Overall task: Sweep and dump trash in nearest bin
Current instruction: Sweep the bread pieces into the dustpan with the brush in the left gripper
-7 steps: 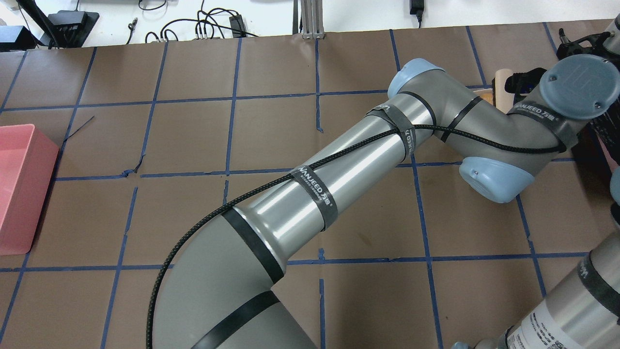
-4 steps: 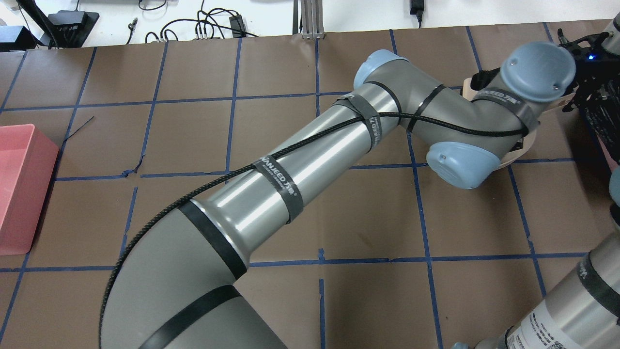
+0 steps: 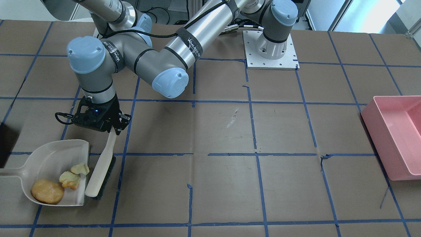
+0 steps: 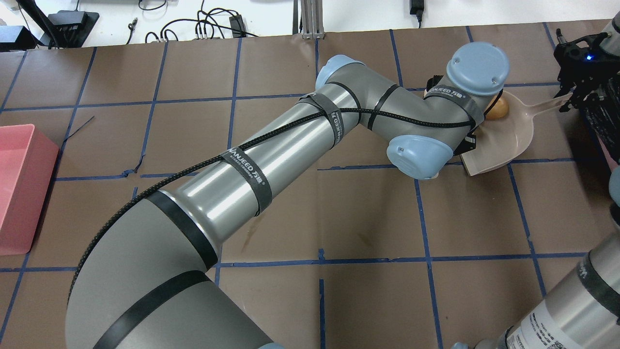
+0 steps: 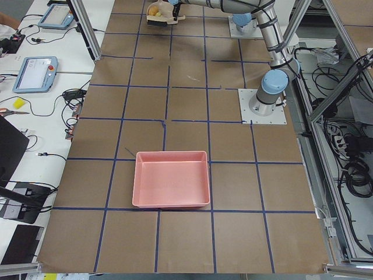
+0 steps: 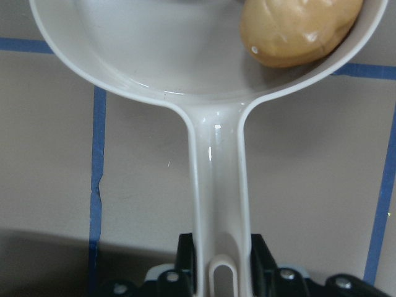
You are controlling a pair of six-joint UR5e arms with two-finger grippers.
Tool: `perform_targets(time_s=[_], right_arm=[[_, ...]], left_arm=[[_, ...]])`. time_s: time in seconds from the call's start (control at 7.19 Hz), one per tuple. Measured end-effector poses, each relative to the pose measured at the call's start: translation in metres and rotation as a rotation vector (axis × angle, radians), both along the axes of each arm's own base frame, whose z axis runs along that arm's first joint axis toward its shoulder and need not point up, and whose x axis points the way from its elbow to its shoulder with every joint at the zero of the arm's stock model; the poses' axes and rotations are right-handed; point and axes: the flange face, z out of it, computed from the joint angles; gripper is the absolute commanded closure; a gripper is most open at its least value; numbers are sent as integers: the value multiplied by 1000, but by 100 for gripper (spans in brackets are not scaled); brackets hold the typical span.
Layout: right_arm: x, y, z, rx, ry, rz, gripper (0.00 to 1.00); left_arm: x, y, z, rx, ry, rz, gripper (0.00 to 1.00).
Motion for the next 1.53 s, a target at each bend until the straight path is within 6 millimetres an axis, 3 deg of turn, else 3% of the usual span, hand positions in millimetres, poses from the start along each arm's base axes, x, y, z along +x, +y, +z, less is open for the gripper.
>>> perform_targets(time_s=[0.42, 0.83, 1.25, 1.53], right_arm=[[0, 0, -1, 0, -3, 0, 100], [1, 0, -3, 0, -13, 0, 100], [4, 0, -4, -7, -32, -1, 100], [7, -1, -6, -18, -74, -5, 100]], left_arm=[[-28, 29, -6, 1, 12, 28, 100], [-74, 59, -13, -37, 51, 55, 100], [-116, 63, 16, -94, 127, 76, 100], [-122, 73, 36, -101, 135, 61, 100]])
